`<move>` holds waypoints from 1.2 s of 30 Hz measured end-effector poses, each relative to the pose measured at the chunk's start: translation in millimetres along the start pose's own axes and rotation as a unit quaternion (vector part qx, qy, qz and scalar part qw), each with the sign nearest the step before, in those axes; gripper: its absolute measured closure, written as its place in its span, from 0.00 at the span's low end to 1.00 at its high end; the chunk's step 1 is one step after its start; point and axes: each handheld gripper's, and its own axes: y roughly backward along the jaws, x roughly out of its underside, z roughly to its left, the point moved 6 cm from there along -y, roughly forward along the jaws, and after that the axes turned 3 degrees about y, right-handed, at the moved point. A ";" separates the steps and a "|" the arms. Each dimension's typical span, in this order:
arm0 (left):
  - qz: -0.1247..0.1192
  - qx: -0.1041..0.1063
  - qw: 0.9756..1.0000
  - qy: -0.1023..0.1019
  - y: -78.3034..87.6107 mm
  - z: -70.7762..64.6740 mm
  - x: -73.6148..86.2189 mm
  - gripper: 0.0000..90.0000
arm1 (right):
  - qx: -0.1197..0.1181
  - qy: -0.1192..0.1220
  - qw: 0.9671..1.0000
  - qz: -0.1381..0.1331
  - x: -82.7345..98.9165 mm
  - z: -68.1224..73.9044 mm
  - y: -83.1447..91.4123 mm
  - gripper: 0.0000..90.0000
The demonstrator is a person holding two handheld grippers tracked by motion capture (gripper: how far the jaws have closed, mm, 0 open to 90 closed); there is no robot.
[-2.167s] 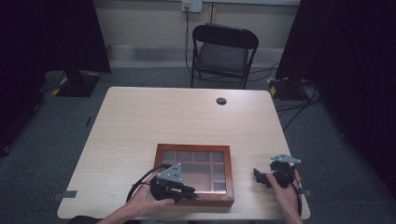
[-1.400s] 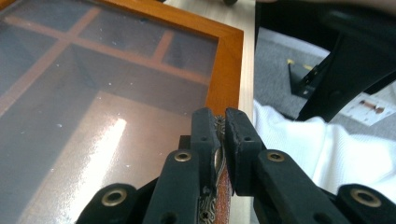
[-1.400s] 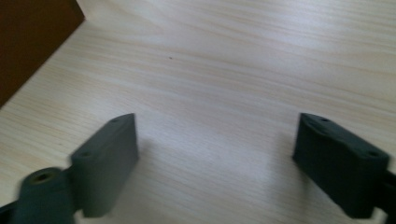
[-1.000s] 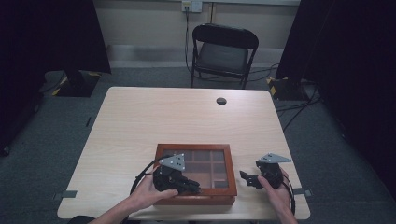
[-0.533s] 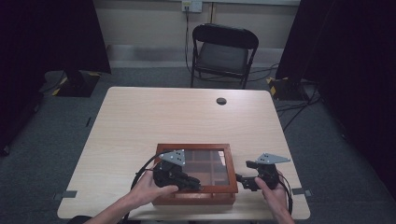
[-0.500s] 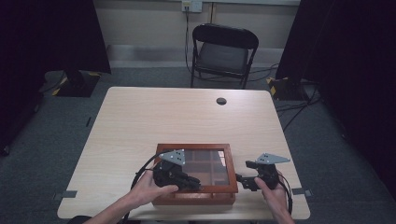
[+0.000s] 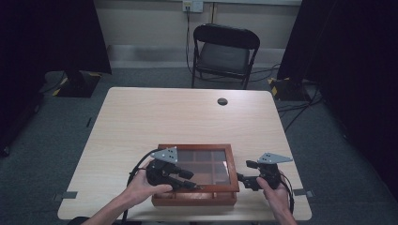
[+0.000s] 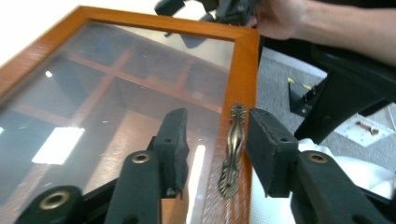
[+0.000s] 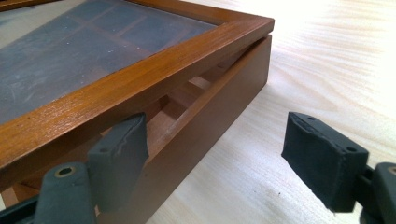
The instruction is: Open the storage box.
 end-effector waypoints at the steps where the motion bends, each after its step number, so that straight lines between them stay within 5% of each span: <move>1: -0.006 -0.001 1.000 0.002 2.8 0.5 -0.5 0.60 | 0.000 0.000 1.000 -0.001 -0.6 0.1 0.5 0.24; 4: -0.014 -0.004 1.000 -0.003 11.6 3.0 -1.7 0.49 | -0.004 -0.002 1.000 -0.004 -3.2 -0.7 -0.2 0.24; 20: -0.051 -0.017 0.999 -0.010 38.9 9.3 -0.5 0.28 | -0.013 0.012 1.000 -0.018 -30.6 -5.3 2.2 0.24; 36: -0.088 -0.044 0.995 -0.014 62.9 14.4 -2.0 0.19 | -0.021 0.020 0.999 -0.034 -52.5 -5.9 -0.5 0.31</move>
